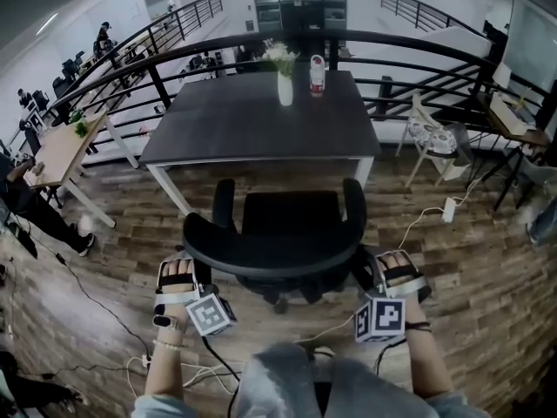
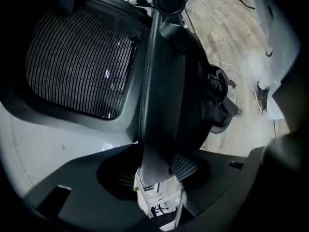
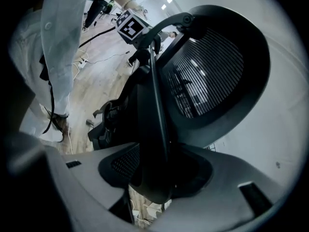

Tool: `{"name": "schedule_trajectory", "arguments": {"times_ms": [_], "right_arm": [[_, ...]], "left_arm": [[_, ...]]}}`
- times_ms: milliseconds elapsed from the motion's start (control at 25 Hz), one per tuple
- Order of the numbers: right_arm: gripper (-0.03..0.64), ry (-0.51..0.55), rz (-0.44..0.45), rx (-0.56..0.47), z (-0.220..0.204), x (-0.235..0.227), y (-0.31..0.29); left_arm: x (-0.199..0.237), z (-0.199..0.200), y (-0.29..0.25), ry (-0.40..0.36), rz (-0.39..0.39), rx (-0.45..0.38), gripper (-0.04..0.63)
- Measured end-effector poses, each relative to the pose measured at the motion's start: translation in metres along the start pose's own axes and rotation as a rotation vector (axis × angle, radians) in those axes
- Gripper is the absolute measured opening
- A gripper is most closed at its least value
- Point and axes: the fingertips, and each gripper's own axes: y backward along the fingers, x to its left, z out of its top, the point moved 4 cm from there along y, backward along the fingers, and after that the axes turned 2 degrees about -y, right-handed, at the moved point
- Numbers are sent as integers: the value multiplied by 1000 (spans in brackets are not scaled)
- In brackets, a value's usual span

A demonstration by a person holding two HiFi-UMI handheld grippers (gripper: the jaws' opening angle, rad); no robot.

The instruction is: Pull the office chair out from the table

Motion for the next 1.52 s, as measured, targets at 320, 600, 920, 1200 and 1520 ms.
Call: {"name": "schedule_trajectory", "arguments": {"times_ms": [320, 600, 920, 1200, 1520], "right_arm": [[201, -18, -10, 53, -2, 0, -2], [212, -66, 12, 56, -2, -4, -2], [227, -227, 31, -22, 3, -11, 18], [196, -475, -4, -154, 14, -18, 43], [76, -803, 10, -348, 35, -24, 69]], "left_arm": [[1, 3, 4, 44, 12, -32, 208], [3, 1, 5, 191, -26, -87, 243], [12, 8, 40, 430, -59, -161, 214], [36, 38, 77, 715, -57, -289, 160], [50, 68, 113, 897, -79, -406, 67]]}}
